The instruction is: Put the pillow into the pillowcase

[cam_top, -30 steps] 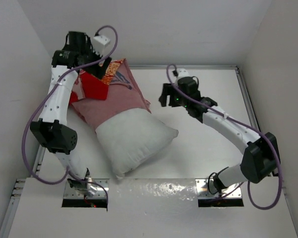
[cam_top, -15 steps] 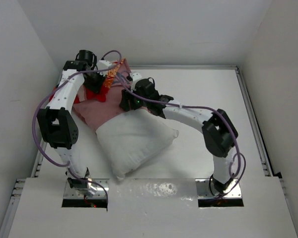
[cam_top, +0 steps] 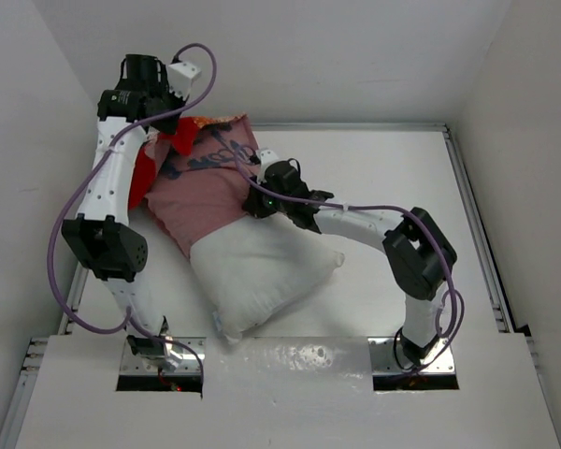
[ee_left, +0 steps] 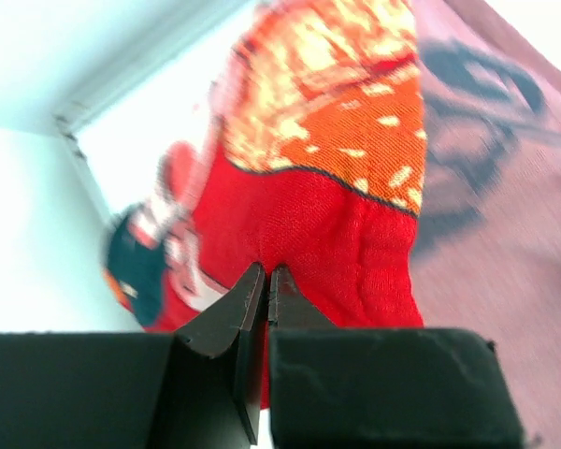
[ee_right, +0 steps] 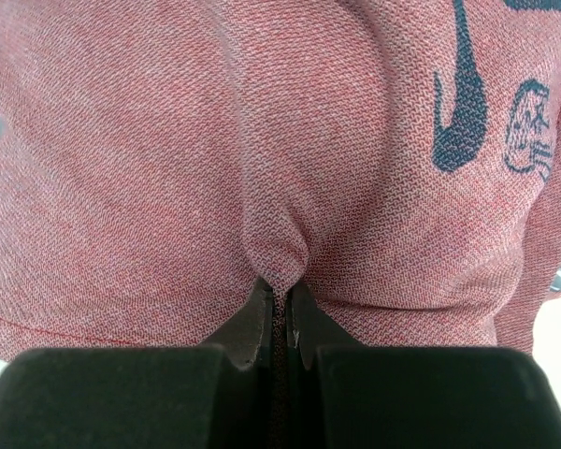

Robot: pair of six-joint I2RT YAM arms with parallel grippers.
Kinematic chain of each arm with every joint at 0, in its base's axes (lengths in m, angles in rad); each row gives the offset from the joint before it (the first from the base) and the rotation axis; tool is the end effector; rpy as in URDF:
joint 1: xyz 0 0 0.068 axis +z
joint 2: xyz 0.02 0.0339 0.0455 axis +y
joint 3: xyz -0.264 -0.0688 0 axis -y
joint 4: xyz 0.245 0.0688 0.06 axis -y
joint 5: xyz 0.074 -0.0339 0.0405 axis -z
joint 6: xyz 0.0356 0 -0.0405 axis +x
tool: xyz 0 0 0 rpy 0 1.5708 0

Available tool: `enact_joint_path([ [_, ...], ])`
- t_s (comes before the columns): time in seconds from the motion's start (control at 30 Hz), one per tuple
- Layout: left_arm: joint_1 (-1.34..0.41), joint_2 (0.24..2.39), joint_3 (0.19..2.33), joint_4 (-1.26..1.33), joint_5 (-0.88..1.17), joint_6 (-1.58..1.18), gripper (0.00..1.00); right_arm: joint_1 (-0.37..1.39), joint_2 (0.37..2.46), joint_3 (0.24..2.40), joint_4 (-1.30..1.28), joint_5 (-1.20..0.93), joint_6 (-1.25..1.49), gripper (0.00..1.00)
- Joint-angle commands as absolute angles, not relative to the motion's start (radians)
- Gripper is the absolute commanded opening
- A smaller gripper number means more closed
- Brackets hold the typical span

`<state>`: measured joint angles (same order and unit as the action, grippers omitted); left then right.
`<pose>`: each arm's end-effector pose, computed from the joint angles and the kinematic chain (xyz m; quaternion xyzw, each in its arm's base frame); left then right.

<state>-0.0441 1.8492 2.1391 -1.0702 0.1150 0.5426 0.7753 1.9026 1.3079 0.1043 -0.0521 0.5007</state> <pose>0.3873 -0.0212 0.4179 0.2876 0.8756 0.0434 0.3856 0.3124 0.3087 0.2239 -0.1306 0.8474 0.3242 0.3997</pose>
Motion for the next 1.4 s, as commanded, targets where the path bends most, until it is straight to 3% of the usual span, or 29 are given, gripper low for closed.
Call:
enact_joint_path([
  [0.0, -0.037, 1.859, 2.151, -0.798, 0.005, 0.48, 0.0, 0.782, 1.856, 1.264, 0.006, -0.052, 0.434, 0.0],
  [0.1, -0.038, 1.945, 2.128, -0.463, -0.161, 0.44, 0.0, 0.784, 1.838, 1.247, -0.04, -0.057, 0.411, 0.0],
  [0.2, -0.035, 2.162, 2.254, -0.237, -0.366, 0.451, 0.0, 0.784, 1.81, 1.232, -0.1, -0.041, 0.394, 0.0],
  [0.23, -0.032, 2.23, 2.384, -0.206, -0.42, 0.495, 0.0, 0.782, 1.796, 1.226, -0.122, -0.035, 0.388, 0.0],
  [0.33, -0.028, 2.468, 2.578, -0.086, -0.573, 0.648, 0.26, 0.781, 1.775, 1.236, -0.173, -0.003, 0.367, 0.0],
  [0.37, -0.028, 2.512, 2.595, -0.074, -0.6, 0.696, 0.48, 0.778, 1.772, 1.253, -0.184, 0.02, 0.361, 0.0],
  [0.43, -0.028, 2.485, 2.554, -0.13, -0.586, 0.671, 0.67, 0.773, 1.763, 1.272, -0.215, 0.043, 0.36, 0.0],
  [0.47, -0.028, 2.4, 2.466, -0.209, -0.525, 0.607, 0.81, 0.77, 1.753, 1.293, -0.222, 0.063, 0.357, 0.16],
  [0.53, -0.026, 2.277, 2.361, -0.32, -0.415, 0.542, 0.93, 0.769, 1.74, 1.318, -0.241, 0.066, 0.341, 0.52],
  [0.57, -0.026, 2.14, 2.314, -0.352, -0.255, 0.514, 1.0, 0.77, 1.72, 1.331, -0.247, 0.069, 0.319, 0.74],
  [0.7, -0.031, 1.835, 2.184, -0.611, 0.185, 0.443, 0.96, 0.769, 1.623, 1.338, -0.247, 0.155, 0.304, 0.99],
  [0.8, -0.081, 1.778, 2.28, -0.887, 0.455, 0.503, 0.65, 0.77, 1.499, 1.228, -0.191, 0.172, 0.308, 0.98],
  [0.83, -0.109, 1.76, 2.257, -1.04, 0.512, 0.541, 0.42, 0.77, 1.467, 1.194, -0.177, 0.157, 0.304, 0.84],
  [0.87, -0.168, 1.728, 2.187, -1.175, 0.52, 0.634, 0.32, 0.772, 1.412, 1.124, -0.152, 0.125, 0.301, 0.24],
  [0.9, -0.193, 1.711, 2.14, -1.177, 0.515, 0.665, 0.24, 0.773, 1.388, 1.089, -0.141, 0.124, 0.308, 0.08],
  [0.93, -0.213, 1.685, 2.041, -1.256, 0.487, 0.676, 0.17, 0.773, 1.367, 1.028, -0.13, 0.126, 0.349, 0.01],
  [0.97, -0.239, 1.666, 1.987, -1.272, 0.47, 0.663, 0.17, 0.776, 1.332, 1.005, -0.117, 0.118, 0.363, 0.02],
  [1.03, -0.256, 1.62, 1.87, -1.263, 0.447, 0.643, 0.24, 0.775, 1.307, 0.971, -0.121, 0.085, 0.389, 0.34],
  [1.1, -0.293, 1.524, 1.686, -1.2, 0.425, 0.621, 0.34, 0.781, 1.27, 0.939, -0.139, 0.055, 0.393, 0.55],
  [1.13, -0.304, 1.49, 1.631, -1.175, 0.408, 0.62, 0.46, 0.784, 1.256, 0.928, -0.143, 0.046, 0.394, 0.7],
  [1.23, -0.337, 1.367, 1.464, -1.112, 0.391, 0.6, 0.62, 0.813, 1.204, 0.868, -0.132, 0.028, 0.409, 0.83],
  [1.33, -0.363, 1.356, 1.364, -1.054, 0.361, 0.571, 0.66, 0.853, 1.164, 0.802, -0.083, 0.005, 0.417, 0.9],
  [1.37, -0.371, 1.367, 1.341, -1.045, 0.359, 0.562, 0.67, 0.877, 1.16, 0.783, -0.057, -0.014, 0.417, 0.99],
])
